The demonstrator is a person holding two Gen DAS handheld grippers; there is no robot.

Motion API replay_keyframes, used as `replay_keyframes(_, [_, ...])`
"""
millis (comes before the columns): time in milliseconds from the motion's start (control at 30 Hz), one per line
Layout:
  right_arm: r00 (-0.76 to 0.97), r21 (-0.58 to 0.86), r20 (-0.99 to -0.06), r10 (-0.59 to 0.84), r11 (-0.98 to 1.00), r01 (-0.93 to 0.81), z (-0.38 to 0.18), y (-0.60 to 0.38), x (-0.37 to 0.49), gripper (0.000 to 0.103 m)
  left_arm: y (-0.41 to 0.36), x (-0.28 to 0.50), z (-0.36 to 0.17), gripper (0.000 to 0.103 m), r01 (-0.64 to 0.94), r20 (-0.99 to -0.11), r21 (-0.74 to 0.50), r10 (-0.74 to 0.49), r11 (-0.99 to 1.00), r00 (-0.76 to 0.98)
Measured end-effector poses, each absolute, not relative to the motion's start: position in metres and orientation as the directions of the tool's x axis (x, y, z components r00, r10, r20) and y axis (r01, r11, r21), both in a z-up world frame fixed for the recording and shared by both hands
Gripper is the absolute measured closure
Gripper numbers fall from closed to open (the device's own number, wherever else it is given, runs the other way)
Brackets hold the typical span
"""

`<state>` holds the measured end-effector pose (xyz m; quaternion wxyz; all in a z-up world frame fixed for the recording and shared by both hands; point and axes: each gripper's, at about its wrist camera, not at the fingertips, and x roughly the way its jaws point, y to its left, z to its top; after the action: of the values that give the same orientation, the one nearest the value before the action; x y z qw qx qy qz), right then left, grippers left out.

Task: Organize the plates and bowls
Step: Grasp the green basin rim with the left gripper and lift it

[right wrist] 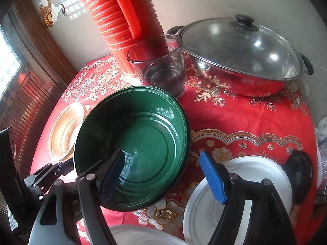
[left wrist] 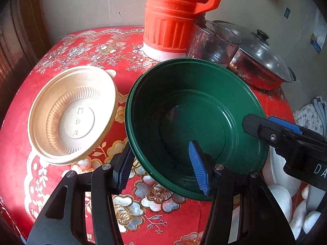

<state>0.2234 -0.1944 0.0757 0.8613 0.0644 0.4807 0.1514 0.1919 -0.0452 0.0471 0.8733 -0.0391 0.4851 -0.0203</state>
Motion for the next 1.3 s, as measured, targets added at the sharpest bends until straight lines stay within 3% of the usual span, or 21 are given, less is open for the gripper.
replay_keyframes(433, [0.489, 0.200, -0.825, 0.283, 0.956, -0.214, 0.066, -0.188, 0.243, 0.029, -0.045, 0.211, 0.033, 0.049, -0.005, -0.867, -0.087, -0.074, 0.996, 0.493])
replay_keyframes(467, [0.487, 0.197, -0.828, 0.280, 0.956, -0.216, 0.064, -0.187, 0.244, 0.032, -0.045, 0.213, 0.031, 0.049, -0.003, -0.872, -0.089, -0.076, 0.996, 0.484])
replay_keyframes(533, [0.484, 0.193, -0.829, 0.280, 0.956, -0.223, 0.062, -0.187, 0.245, 0.056, -0.046, 0.215, 0.027, 0.049, 0.008, -0.879, -0.069, -0.065, 0.998, 0.472])
replay_keyframes(633, [0.487, 0.189, -0.827, 0.282, 0.954, -0.232, 0.059, -0.187, 0.246, 0.068, -0.048, 0.215, 0.025, 0.053, 0.023, -0.876, -0.048, -0.053, 0.999, 0.480])
replay_keyframes(733, [0.507, 0.172, -0.818, 0.271, 0.957, -0.235, 0.060, -0.189, 0.242, 0.075, -0.038, 0.215, 0.026, 0.070, 0.008, -0.878, -0.072, -0.067, 0.997, 0.475])
replay_keyframes(833, [0.525, 0.200, -0.798, 0.296, 0.952, -0.233, 0.066, -0.196, 0.235, 0.081, -0.033, 0.209, 0.033, 0.072, 0.014, -0.873, -0.077, -0.074, 0.997, 0.483])
replay_keyframes(1300, [0.584, 0.197, -0.741, 0.331, 0.939, -0.282, 0.108, -0.182, 0.190, 0.081, -0.013, 0.169, 0.084, 0.072, 0.010, -0.841, -0.076, -0.070, 0.997, 0.537])
